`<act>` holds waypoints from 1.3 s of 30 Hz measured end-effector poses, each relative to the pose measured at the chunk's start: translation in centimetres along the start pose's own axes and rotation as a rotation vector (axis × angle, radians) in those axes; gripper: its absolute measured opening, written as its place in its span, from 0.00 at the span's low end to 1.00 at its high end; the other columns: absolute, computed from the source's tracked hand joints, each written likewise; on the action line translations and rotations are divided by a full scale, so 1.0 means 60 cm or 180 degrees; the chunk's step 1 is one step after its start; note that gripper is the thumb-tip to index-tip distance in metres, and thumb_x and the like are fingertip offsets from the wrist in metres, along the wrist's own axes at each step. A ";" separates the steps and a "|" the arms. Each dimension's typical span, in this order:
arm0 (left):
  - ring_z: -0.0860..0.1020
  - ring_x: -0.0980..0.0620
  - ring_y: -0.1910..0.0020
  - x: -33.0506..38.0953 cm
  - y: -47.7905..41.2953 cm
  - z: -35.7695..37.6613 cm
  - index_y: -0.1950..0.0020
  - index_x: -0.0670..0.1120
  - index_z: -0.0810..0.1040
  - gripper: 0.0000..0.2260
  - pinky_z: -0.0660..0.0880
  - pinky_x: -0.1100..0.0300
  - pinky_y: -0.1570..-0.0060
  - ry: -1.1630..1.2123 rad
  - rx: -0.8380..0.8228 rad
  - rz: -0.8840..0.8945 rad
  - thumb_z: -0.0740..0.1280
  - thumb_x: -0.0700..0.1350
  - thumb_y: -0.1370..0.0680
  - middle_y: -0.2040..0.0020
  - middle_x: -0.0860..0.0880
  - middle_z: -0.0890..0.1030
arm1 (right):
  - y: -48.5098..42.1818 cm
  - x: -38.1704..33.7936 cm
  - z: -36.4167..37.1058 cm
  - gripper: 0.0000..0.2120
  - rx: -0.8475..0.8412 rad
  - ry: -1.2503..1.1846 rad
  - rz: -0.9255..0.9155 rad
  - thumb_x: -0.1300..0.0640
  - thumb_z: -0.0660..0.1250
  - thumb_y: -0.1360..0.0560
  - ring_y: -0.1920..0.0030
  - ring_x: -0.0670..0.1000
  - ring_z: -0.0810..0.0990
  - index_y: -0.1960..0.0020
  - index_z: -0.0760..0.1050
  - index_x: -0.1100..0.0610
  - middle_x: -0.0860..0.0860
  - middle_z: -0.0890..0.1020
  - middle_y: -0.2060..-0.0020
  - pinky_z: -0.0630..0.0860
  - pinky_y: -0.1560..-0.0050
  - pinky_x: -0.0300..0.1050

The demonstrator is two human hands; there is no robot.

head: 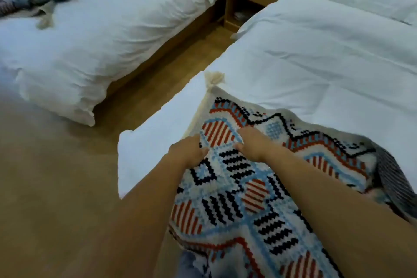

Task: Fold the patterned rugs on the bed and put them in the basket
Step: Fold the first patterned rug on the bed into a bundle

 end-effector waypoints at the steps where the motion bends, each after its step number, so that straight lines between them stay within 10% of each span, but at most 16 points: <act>1: 0.70 0.45 0.35 -0.010 -0.047 -0.001 0.28 0.49 0.61 0.25 0.68 0.49 0.37 0.0131 -0.0046 0.0002 0.56 0.59 0.21 0.31 0.46 0.70 | -0.043 0.007 0.003 0.16 -0.0079 -0.0093 0.0084 0.50 0.56 0.20 0.41 0.58 0.70 0.37 0.66 0.59 0.59 0.69 0.37 0.69 0.41 0.50; 12: 0.72 0.41 0.42 -0.069 -0.402 0.043 0.37 0.42 0.67 0.26 0.73 0.44 0.44 0.1561 0.0829 -0.0922 0.63 0.60 0.26 0.41 0.41 0.73 | -0.368 0.103 0.039 0.23 0.0361 -0.0081 0.0574 0.51 0.59 0.21 0.44 0.59 0.74 0.31 0.60 0.59 0.58 0.62 0.33 0.75 0.48 0.51; 18: 0.77 0.43 0.49 -0.041 -0.482 0.043 0.40 0.45 0.67 0.16 0.72 0.53 0.55 0.1476 0.0995 -0.0530 0.62 0.52 0.23 0.45 0.44 0.78 | -0.452 0.155 0.028 0.46 0.0471 -0.0513 0.0927 0.43 0.70 0.30 0.36 0.61 0.70 0.25 0.44 0.52 0.58 0.59 0.28 0.72 0.44 0.53; 23: 0.76 0.43 0.52 -0.013 -0.537 -0.007 0.42 0.44 0.71 0.10 0.72 0.52 0.55 0.0823 0.1432 0.0096 0.54 0.44 0.19 0.47 0.43 0.78 | -0.506 0.166 -0.013 0.06 0.0646 0.0115 0.0499 0.55 0.61 0.23 0.61 0.54 0.71 0.53 0.66 0.58 0.56 0.77 0.55 0.65 0.66 0.44; 30: 0.76 0.43 0.54 0.065 -0.665 -0.146 0.46 0.50 0.69 0.07 0.71 0.53 0.56 0.0692 0.1872 0.0562 0.53 0.46 0.20 0.50 0.43 0.78 | -0.574 0.206 -0.181 0.06 0.1688 -0.0201 0.0372 0.60 0.56 0.22 0.62 0.55 0.69 0.57 0.62 0.59 0.53 0.68 0.66 0.63 0.66 0.45; 39: 0.76 0.46 0.50 0.216 -0.825 -0.299 0.40 0.47 0.68 0.10 0.75 0.48 0.50 0.0569 0.2093 0.0871 0.55 0.47 0.19 0.49 0.47 0.77 | -0.692 0.326 -0.358 0.11 0.2597 -0.0742 0.0819 0.58 0.54 0.21 0.50 0.60 0.72 0.44 0.68 0.64 0.63 0.73 0.46 0.62 0.58 0.47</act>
Point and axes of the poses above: each hand's wrist, its own y-axis away from the middle knuckle, its own z-axis out of the palm, x = y × z, the point moved 4 cm from there along -y, towards the middle knuckle
